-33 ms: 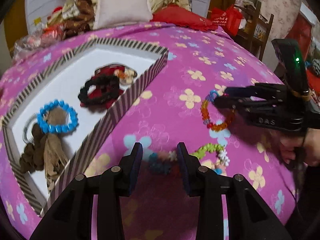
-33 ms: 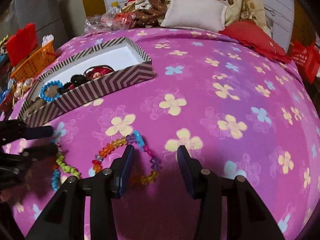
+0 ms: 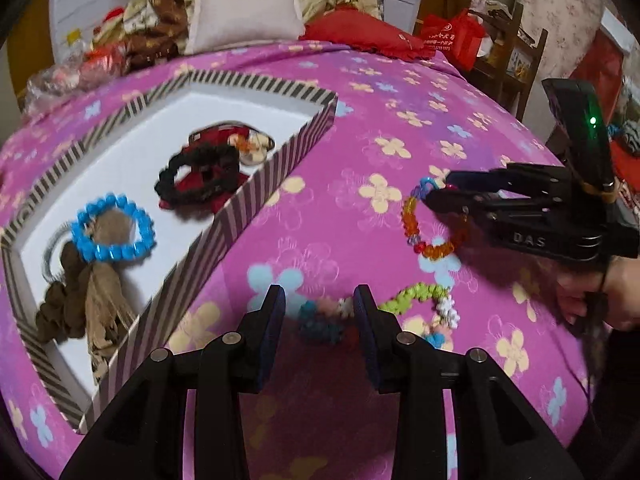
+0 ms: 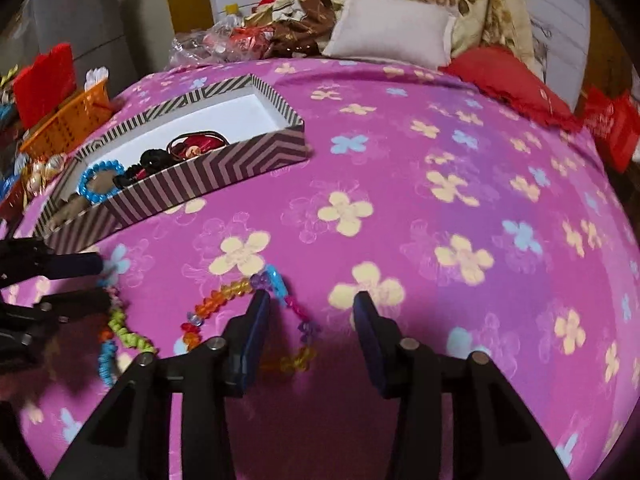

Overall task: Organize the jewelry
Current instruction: 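Grasp the green-and-white bracelet with the left tool while the right tool grasps the orange bead bracelet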

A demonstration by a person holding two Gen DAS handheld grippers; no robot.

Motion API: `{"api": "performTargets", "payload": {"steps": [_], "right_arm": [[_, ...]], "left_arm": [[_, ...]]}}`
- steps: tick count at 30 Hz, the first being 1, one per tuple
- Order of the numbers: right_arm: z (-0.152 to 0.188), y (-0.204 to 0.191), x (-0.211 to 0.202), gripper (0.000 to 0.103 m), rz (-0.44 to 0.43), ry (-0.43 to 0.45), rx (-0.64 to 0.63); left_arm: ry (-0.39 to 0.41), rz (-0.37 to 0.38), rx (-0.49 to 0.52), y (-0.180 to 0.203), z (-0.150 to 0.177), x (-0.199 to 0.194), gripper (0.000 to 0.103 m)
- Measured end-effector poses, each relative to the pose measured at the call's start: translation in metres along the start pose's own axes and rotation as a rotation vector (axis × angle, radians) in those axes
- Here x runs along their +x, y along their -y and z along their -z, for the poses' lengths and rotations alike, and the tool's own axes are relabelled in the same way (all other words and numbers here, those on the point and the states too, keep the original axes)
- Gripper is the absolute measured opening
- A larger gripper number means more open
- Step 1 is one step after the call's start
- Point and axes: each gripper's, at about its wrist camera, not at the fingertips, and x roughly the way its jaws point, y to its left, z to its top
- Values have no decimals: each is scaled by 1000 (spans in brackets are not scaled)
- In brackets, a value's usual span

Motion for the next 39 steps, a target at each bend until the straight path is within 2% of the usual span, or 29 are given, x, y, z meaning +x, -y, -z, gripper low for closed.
{"api": "performTargets", "payload": {"steps": [3,5,8,12,18,20,21,23,24,25,27,29,35,39], "right_arm": [[0,-6,2,38,26,10,-40],[2,-12,1,27,28,18,-65],[4,-19,-1,18,25,17,-86],[6,-21,-3,18,22,12,-76],[9,-24,-6,18,22,4,-75],[10,-24,-7,15,23,-4,-71],[10,-24,-8,13,26,-8,-69],[12,-24,-10,9,38,-15,-58],[13,-23,-11,9,38,-16,-51],[14,-22,-14,9,40,-13,-38],[14,-18,-23,9,39,14,-9],[14,-16,-37,9,34,47,17],[24,-21,-89,9,20,139,48],[38,-25,-110,9,63,179,55]], "left_arm": [[-24,43,0,2,4,3,40],[-36,58,48,13,7,3,40],[-53,54,129,28,11,2,40],[-48,39,138,28,11,3,41],[-39,-30,153,24,11,4,41],[-49,-31,146,23,10,3,41],[-54,-29,142,22,11,2,39],[-57,-37,137,21,12,1,26],[-58,-39,132,21,13,0,15],[-59,-38,123,20,14,0,10],[-53,-39,105,19,18,-4,9],[-36,-58,95,21,24,-9,9],[134,-168,23,14,18,-46,9],[203,-212,-69,-4,11,-63,9]]}}
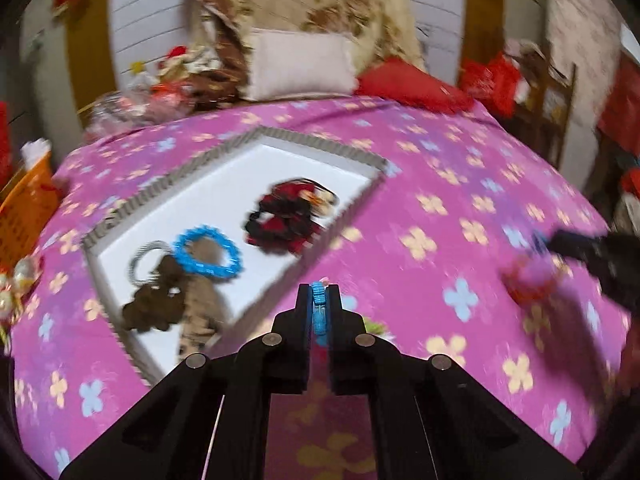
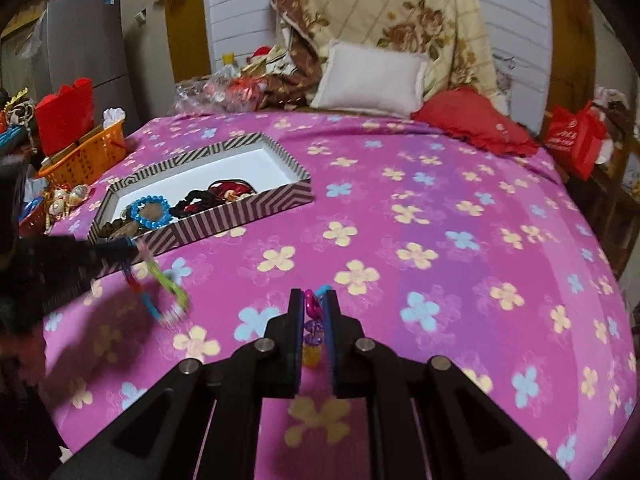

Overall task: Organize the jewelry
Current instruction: 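Grasp the green-and-white bracelet with the left tool while the right tool grasps the orange bead bracelet, then lift both bracelets above the bedspread with the left and right tools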

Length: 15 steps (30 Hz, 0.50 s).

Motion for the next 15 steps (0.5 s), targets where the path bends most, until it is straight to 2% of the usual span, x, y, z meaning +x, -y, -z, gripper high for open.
{"api": "performTargets", "payload": {"steps": [3,8,15], "right_arm": [[9,-2,-1,9,33,-1,-2],[10,-7,11,9,43,-32,4],[13,-15,20,9,70,-49,-17]], "left_arm": [[-13,9,-25,-7,-1,4,9],[-48,-6,-6,0,2,15,10],[-57,-27,9,6,6,17,10]]}}
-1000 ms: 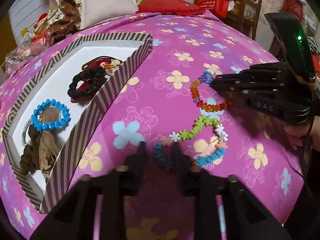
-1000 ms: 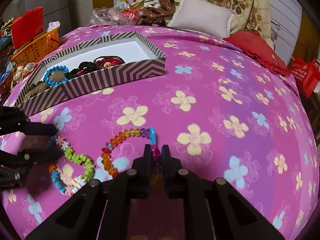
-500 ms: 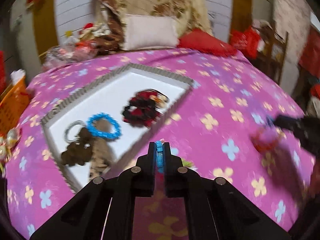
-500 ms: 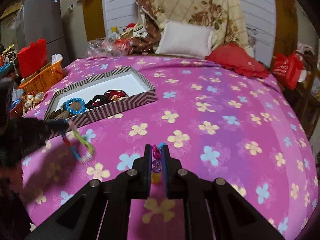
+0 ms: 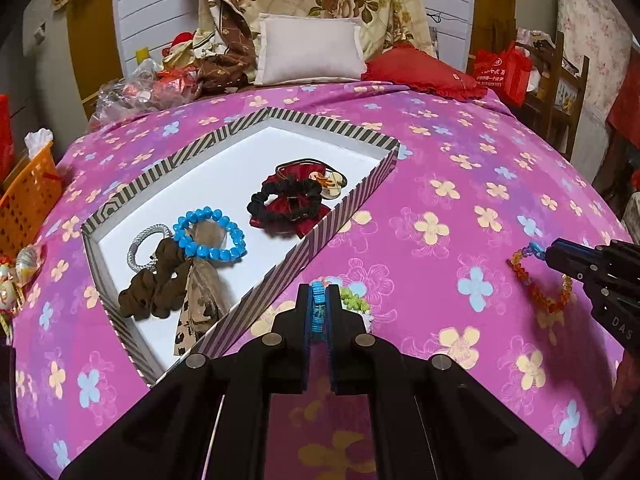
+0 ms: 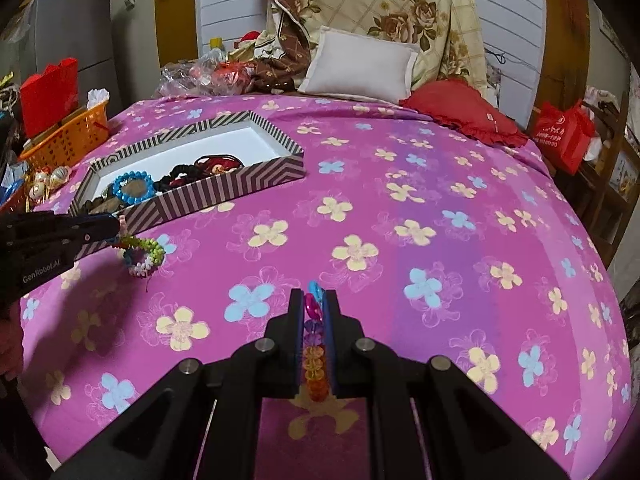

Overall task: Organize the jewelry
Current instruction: 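Lift both bracelets above the bedspread with the left and right tools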

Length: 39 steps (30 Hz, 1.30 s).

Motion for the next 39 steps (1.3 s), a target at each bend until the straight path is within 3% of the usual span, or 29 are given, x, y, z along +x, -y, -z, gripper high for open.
{"api": "performTargets", "payload": {"steps": [25,37,39], "right_arm": [[0,-4,-4,9,50,29,-18],[0,-2,-1,9,106,13,-10],[0,-6,-1,9,148,16,-40]], "left_arm": [[-1,-11,23,3,2,2,10],[-1,-8,28,5,3,3,10],[-2,-4,29,6,3,4,10]]}}
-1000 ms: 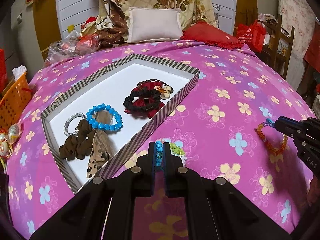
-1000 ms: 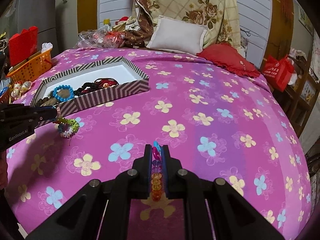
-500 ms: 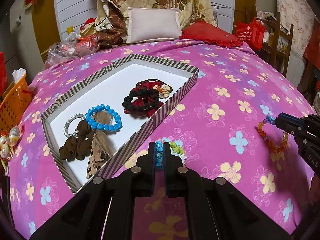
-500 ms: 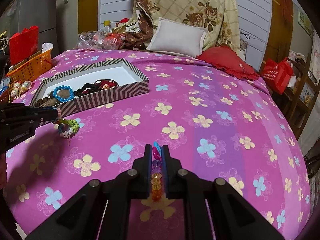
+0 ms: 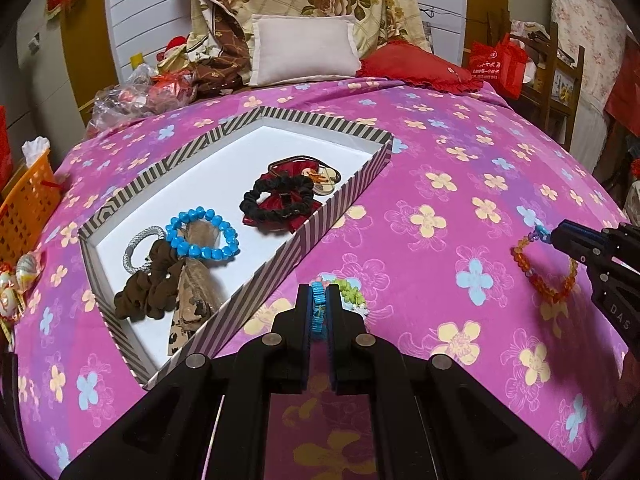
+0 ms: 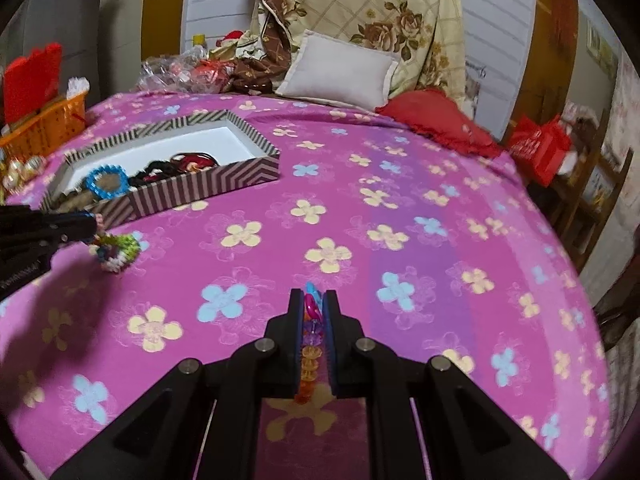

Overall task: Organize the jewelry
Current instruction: 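Lift both bracelets above the bedspread with the left and right tools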

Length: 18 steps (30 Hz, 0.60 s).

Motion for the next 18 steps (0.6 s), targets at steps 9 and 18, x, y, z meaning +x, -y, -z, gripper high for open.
{"api": "performTargets", "payload": {"steps": [9,18], "right_arm": [[0,0,-1,9,22,-4,-10],[0,2,-1,9,27,-7,-8]], "left_arm": [[-4,1,10,2,2,2,10],[-4,6,14,3,2,2,10]]}}
